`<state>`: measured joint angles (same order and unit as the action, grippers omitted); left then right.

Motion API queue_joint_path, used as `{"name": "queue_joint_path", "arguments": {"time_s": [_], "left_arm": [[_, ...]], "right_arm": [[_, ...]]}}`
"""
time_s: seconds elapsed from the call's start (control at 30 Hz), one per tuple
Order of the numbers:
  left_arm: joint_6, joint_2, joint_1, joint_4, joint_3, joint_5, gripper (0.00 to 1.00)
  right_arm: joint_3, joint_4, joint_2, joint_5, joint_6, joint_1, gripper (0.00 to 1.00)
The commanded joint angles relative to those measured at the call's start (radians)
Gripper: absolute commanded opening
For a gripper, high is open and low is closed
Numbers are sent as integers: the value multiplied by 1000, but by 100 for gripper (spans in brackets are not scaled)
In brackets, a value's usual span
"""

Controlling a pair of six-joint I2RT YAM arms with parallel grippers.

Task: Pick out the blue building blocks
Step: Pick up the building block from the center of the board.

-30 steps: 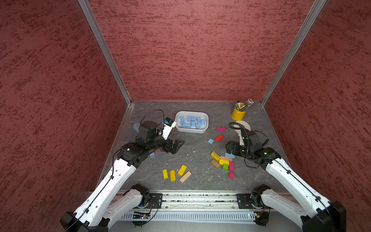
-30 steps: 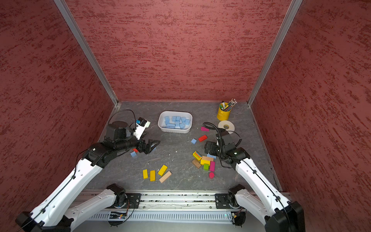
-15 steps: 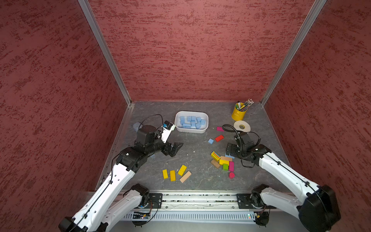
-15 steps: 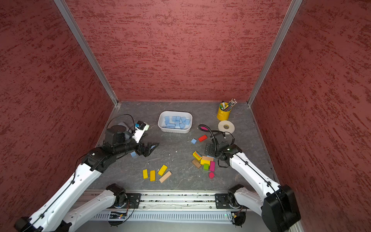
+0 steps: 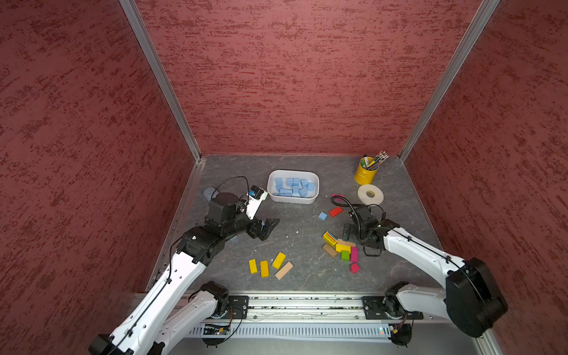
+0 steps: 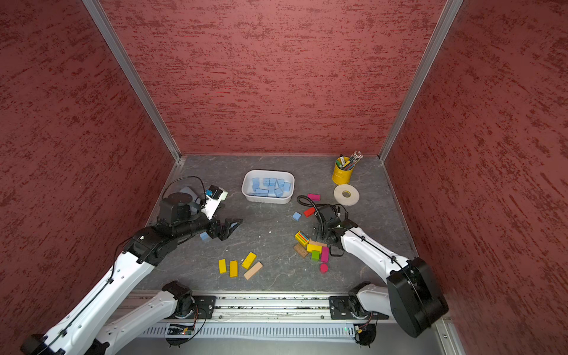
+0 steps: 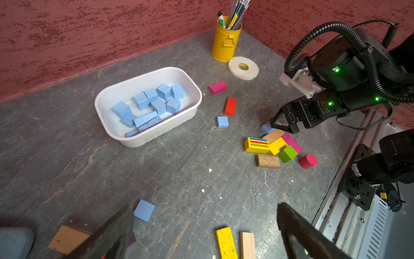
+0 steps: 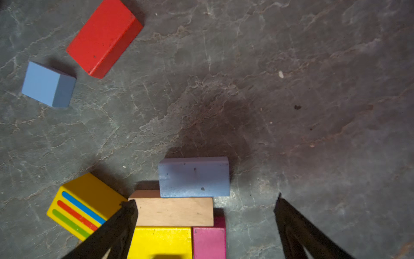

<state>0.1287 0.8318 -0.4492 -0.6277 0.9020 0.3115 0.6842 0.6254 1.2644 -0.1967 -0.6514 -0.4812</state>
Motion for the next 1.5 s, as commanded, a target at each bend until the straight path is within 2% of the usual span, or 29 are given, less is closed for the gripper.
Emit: {"name": "queue_joint_path", "arguments": {"time_s": [0.0, 0.33, 0.87, 1.3, 1.47], "left_arm": [[9, -9, -2, 13, -6, -5, 100], [10, -9, -2, 11, -8, -6, 100], [10, -14, -2, 9, -9, -8, 100], [9, -20, -1, 9, -9, -15, 99], [10, -25, -2, 9, -11, -21, 99]], "right_arm": [[-11, -45, 15, -49, -22, -10, 95], [-14, -88, 84, -51, -21, -27, 90], [-23, -108, 151, -68, -28, -43, 76], [-13, -108, 157, -91, -31, -53, 52], [24, -82, 127, -111, -27, -53, 48]]}}
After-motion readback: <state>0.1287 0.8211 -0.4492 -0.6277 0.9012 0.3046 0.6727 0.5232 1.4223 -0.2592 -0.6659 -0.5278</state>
